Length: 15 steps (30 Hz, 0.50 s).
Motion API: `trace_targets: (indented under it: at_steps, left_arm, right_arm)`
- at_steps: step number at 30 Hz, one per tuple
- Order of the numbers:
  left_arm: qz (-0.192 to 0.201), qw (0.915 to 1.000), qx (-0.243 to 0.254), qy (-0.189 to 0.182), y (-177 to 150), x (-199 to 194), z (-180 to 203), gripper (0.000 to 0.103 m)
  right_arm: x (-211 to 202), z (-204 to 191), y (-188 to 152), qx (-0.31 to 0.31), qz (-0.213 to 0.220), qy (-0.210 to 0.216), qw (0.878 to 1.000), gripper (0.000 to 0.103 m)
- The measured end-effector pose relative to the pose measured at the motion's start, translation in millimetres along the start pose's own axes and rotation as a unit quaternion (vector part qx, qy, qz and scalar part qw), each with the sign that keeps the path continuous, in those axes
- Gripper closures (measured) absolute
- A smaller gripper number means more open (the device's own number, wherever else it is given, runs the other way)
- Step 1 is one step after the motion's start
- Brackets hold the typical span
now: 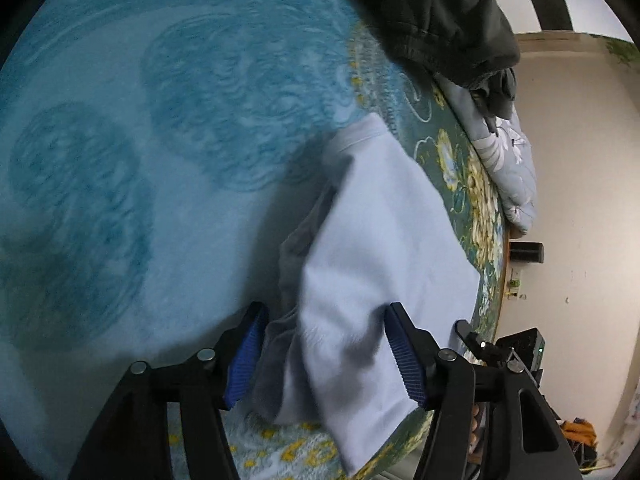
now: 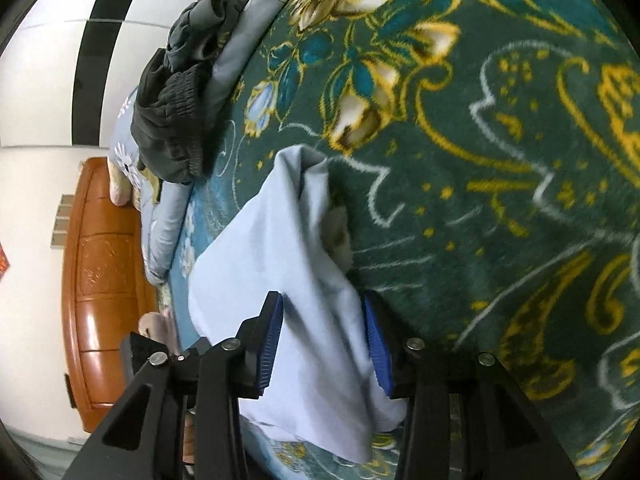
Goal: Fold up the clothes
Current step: 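Lift the folded shirt with both grippers and carry it toward the beige blanket stack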
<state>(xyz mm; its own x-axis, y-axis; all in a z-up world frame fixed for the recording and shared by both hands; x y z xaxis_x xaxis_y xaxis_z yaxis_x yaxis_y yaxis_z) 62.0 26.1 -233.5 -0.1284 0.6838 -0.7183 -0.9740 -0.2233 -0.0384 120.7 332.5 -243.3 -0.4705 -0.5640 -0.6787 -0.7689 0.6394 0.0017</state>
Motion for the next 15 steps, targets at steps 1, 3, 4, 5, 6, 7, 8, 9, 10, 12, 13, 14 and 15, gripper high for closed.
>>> trace_targets:
  at_steps: [1, 3, 4, 5, 6, 7, 8, 9, 10, 12, 13, 14, 15]
  left_arm:
    - [-0.001, 1.0, 0.006, -0.003, 1, 2, 3, 0.04]
    - [-0.006, 0.9998, 0.016, -0.013, -1, 2, 6, 0.04]
    - [-0.012, 0.9995, 0.021, -0.019, -2, 4, 10, 0.049]
    - [-0.017, 0.9992, 0.026, -0.026, -3, 6, 15, 0.056]
    - [-0.023, 0.9988, 0.033, -0.028, -5, 9, 17, 0.067]
    - [-0.026, 0.9986, 0.039, -0.026, -8, 10, 19, 0.071]
    - [-0.025, 0.9984, 0.045, -0.022, -10, 10, 20, 0.073]
    - [-0.022, 0.9983, 0.049, -0.021, -11, 9, 20, 0.075]
    - [-0.018, 0.9982, 0.052, -0.023, -10, 6, 22, 0.077]
    - [-0.008, 0.9977, 0.059, -0.031, -10, 0, 28, 0.078]
    - [-0.003, 0.9973, 0.065, -0.035, -11, -4, 32, 0.079]
    - [0.003, 0.9967, 0.071, -0.04, -11, -8, 36, 0.079]
    - [0.009, 0.996, 0.076, -0.045, -11, -12, 40, 0.079]
  right_arm:
    - [2, -2, -2, 0.0, -0.001, 0.002, 1.0, 0.06]
    - [7, -7, -6, 0.001, -0.003, 0.005, 1.0, 0.06]
    - [9, -10, -8, 0.003, -0.002, 0.007, 1.0, 0.06]
    - [11, -13, -9, 0.005, -0.001, 0.008, 1.0, 0.06]
    - [12, -15, -10, 0.006, 0.001, 0.007, 1.0, 0.06]
    - [13, -18, -11, 0.008, 0.003, 0.006, 1.0, 0.063]
    - [14, -20, -12, 0.007, 0.003, -0.003, 1.0, 0.07]
    - [14, -22, -13, 0.007, 0.002, -0.011, 1.0, 0.076]
    - [15, -24, -14, 0.006, 0.001, -0.019, 1.0, 0.087]
    - [9, -33, -13, -0.001, 0.006, -0.014, 1.0, 0.09]
    - [6, -37, -13, -0.005, 0.008, -0.012, 1.0, 0.091]
    - [3, -41, -12, -0.009, 0.011, -0.009, 1.0, 0.092]
    - [1, -46, -11, -0.012, 0.014, -0.004, 1.0, 0.092]
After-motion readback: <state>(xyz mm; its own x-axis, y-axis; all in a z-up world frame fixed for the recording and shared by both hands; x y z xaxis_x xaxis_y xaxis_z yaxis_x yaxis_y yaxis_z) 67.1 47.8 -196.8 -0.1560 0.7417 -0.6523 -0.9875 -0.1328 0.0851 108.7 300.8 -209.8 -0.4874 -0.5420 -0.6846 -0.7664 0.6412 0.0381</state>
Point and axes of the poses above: each gripper's, at about its wrist camera, not at the fingertips, and x roughly the way its jaws point, z to its right, y to its top, the point moved 7 cm from there along x, roughly the way its jaws point
